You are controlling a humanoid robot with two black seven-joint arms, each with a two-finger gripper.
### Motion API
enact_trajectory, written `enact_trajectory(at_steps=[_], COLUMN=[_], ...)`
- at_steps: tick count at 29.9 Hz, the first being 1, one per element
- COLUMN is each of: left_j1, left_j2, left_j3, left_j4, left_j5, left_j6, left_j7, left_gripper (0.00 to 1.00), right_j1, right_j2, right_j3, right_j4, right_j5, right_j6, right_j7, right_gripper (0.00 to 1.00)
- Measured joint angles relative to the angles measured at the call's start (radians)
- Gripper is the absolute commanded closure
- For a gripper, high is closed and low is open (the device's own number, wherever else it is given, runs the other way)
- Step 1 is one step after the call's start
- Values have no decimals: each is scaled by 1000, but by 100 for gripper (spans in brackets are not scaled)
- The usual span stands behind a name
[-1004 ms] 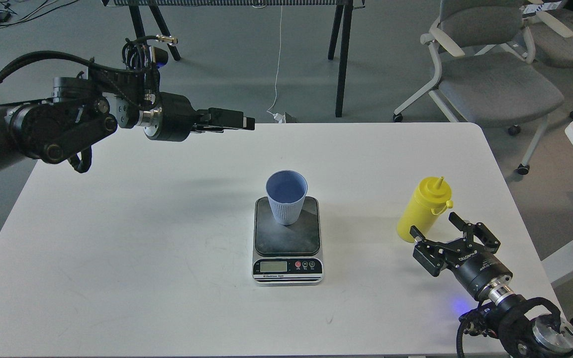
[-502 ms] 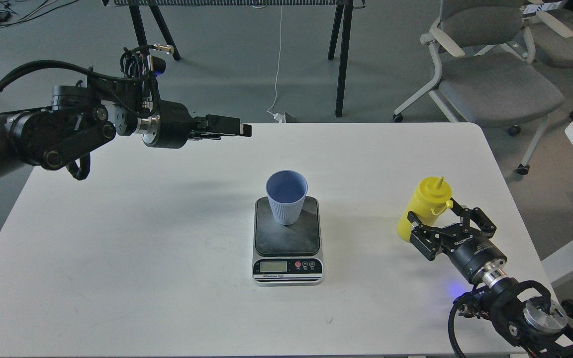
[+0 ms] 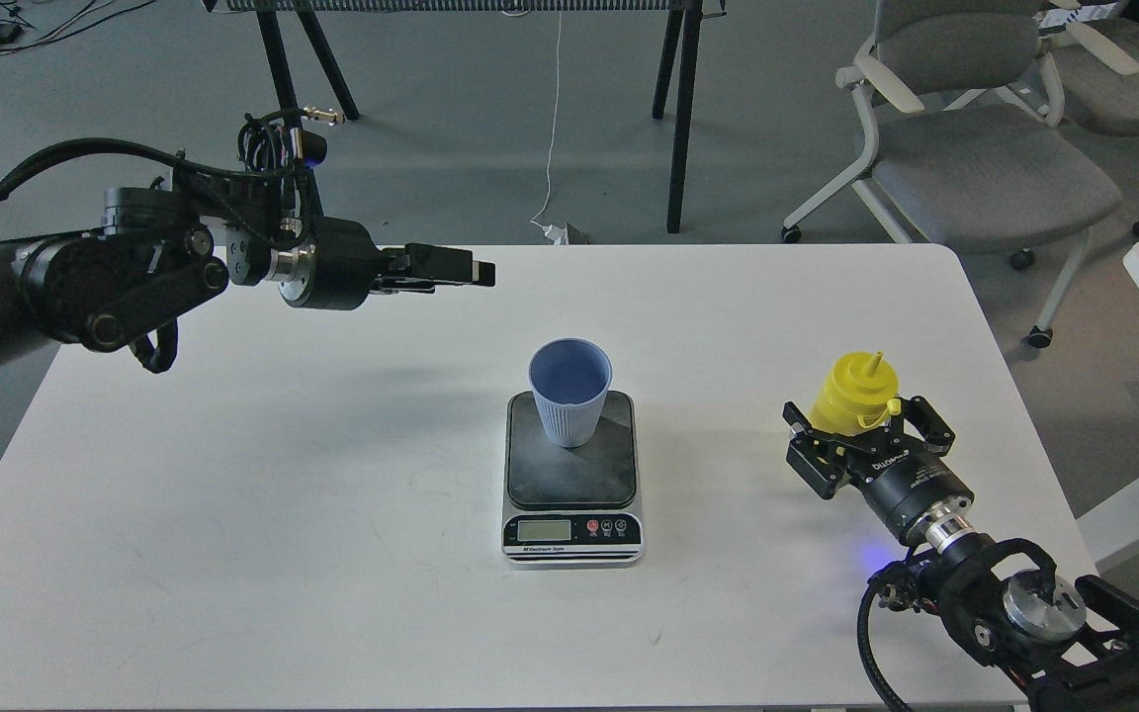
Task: Pour seasoning into cup on scale with both arms
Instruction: 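Lift the yellow bottle with the right gripper and invert it above the cup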
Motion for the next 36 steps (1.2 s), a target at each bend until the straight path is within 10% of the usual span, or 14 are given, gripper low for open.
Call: enact_trajectory(at_steps=[10, 18, 25, 36], left_j1=[18, 24, 28, 43], left_j2=[-1, 1, 2, 7], left_j3=[0, 0, -6, -8], left_j4=[0, -1, -1, -1], left_j5=[-2, -3, -5, -5], left_j6=[0, 0, 0, 0], left_j7=[0, 0, 0, 0], left_gripper=[0, 0, 0, 0], right_j1=[14, 408, 1018, 1104], right_j2=[-34, -327, -411, -159], right_j3=[73, 197, -170, -320], right_j4=[63, 127, 18, 41], right_j5=[-28, -136, -785, -1632], right_j6=[0, 0, -60, -252], right_j7=[5, 10, 23, 39], right_gripper=[98, 98, 98, 98])
